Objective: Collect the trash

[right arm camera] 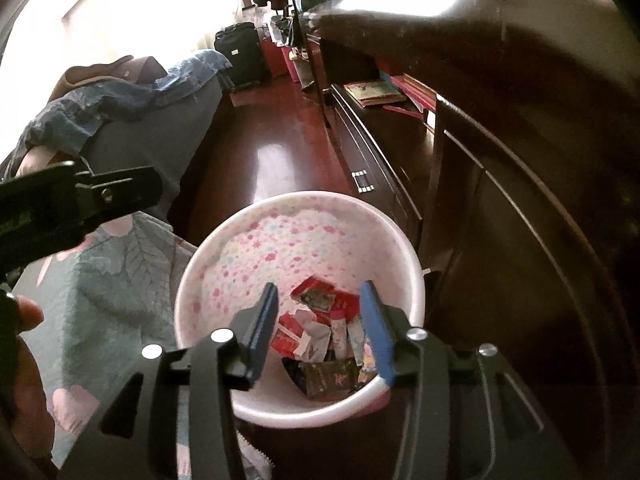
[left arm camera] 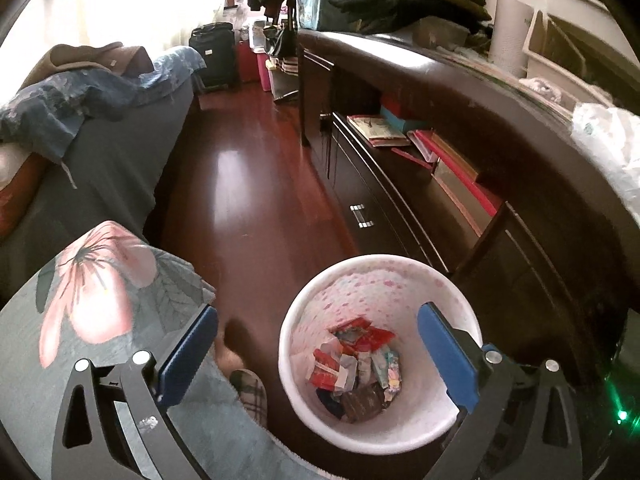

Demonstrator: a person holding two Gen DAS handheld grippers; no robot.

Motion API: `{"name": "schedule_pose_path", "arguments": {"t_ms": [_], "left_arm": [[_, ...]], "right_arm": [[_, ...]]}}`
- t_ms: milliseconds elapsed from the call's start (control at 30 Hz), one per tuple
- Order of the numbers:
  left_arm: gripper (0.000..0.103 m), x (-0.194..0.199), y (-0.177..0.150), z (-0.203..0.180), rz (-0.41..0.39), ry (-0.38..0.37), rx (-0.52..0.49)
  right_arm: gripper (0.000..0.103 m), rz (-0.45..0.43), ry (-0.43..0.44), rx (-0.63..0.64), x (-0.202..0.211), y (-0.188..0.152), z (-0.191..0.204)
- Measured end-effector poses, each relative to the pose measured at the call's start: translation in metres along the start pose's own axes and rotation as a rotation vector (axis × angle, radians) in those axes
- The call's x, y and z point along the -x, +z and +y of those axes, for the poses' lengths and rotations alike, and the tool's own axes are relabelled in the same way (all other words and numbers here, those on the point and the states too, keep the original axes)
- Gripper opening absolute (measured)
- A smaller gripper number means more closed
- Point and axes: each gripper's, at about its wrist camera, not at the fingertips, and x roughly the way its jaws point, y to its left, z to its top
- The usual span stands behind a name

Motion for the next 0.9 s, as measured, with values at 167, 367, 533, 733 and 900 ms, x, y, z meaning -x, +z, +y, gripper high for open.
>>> {"name": "schedule_pose_path", "arguments": {"t_ms": [167,367,533,733,900], "left_arm": [[0.099,0.045,-0.009,0.020,-0.047,-0.012,0.053],[0.099,0.134,-0.039,0.060,-0.188,0.083,0.106],[0.099,0.201,-0.071,0.099,-0.267,0.174,0.169],[0.099,0.276,-0.121,0.144,-0.333,0.290,0.273],[0.099,0.330,-0.165,0.175,-0.377,0.369,0.364]], "right_arm": [[0.068,-0.050,0.013,0.007,0.037,-0.001,0.014],[0.086,-0.134,0.051,0.111,0.095,-0.014,0.069],[0.096,-0.177,0.110,0.187,0.138,-0.036,0.122],[0.099,-0.198,0.213,0.258,0.189,-0.066,0.180],[0.099,-0.250,0.252,0.336,0.240,-0.088,0.216]]}}
